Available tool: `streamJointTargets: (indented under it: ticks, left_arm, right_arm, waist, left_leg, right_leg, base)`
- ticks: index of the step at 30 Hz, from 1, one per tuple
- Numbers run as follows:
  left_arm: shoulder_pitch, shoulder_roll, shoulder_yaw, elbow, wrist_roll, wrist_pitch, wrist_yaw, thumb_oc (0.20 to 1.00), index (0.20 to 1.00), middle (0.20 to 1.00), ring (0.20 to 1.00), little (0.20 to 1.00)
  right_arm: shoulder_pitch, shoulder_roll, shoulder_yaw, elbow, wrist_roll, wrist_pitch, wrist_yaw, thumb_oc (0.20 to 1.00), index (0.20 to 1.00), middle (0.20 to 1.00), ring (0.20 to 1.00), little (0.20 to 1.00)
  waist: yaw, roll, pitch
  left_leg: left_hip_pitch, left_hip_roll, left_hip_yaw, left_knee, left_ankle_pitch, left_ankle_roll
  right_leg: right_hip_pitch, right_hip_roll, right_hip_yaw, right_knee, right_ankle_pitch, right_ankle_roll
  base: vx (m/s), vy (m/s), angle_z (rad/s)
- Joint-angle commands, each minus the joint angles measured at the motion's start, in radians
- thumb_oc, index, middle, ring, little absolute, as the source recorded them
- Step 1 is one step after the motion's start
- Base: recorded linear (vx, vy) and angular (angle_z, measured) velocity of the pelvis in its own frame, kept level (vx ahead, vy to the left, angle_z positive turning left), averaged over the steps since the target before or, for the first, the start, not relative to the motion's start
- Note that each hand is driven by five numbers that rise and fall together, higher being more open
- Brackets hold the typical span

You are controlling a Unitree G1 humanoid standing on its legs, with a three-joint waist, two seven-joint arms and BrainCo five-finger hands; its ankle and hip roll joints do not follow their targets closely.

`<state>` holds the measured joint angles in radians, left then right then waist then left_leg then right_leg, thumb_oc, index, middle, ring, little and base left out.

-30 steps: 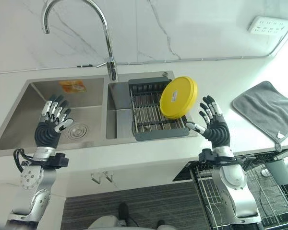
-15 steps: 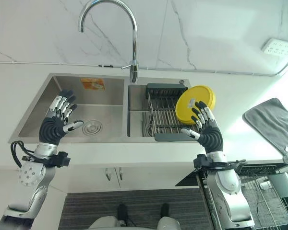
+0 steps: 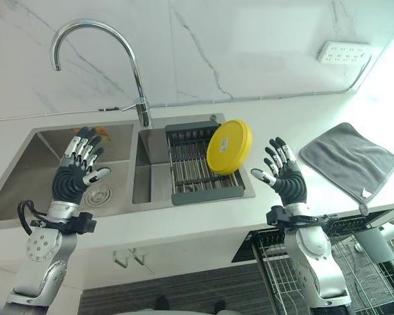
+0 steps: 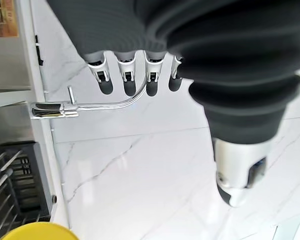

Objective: Place the dishes in the dishwasher.

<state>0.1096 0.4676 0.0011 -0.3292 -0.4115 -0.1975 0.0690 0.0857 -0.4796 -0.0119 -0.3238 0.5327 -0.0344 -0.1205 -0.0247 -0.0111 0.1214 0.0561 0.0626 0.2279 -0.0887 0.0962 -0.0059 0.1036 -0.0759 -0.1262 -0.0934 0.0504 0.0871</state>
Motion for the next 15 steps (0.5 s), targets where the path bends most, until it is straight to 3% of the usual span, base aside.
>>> streamJointTargets:
  ticks: [1, 5, 15]
  left_arm:
    - [-0.072, 0.031, 0.026, -0.028, 0.025, -0.059, 0.003, 1.000, 1.000, 1.000, 1.000, 1.000]
    - [-0.089, 0.036, 0.019, -0.014, 0.034, -0.048, -0.014, 1.000, 1.000, 1.000, 1.000, 1.000]
    - [-0.133, 0.034, -0.014, 0.016, 0.046, -0.029, -0.012, 1.000, 1.000, 1.000, 1.000, 1.000]
  right_arm:
    - [-0.082, -0.009, -0.044, -0.038, 0.020, -0.047, -0.049, 1.000, 1.000, 1.000, 1.000, 1.000]
    - [-0.105, 0.000, -0.035, 0.003, 0.063, -0.011, -0.039, 1.000, 1.000, 1.000, 1.000, 1.000]
    - [-0.180, 0.014, -0.039, 0.124, 0.072, -0.004, -0.100, 1.000, 1.000, 1.000, 1.000, 1.000]
  waist:
    - [0.002, -0.007, -0.009]
    - [0.003, -0.003, -0.017]
    - [0.005, 0.000, -0.028]
  left_leg:
    - [0.074, 0.012, -0.094, 0.001, -0.123, -0.025]
    - [0.078, 0.016, -0.091, 0.001, -0.124, -0.030]
    - [0.087, 0.029, -0.080, 0.001, -0.126, -0.038]
  right_leg:
    - [0.004, -0.021, -0.016, 0.006, -0.004, 0.048]
    - [0.009, -0.019, -0.023, 0.006, -0.008, 0.045]
    - [0.019, -0.006, -0.030, 0.006, -0.018, 0.032]
  base:
    - [-0.01, -0.032, 0.01]
    - [0.01, -0.056, 0.00]
    - [0.02, -0.042, 0.00]
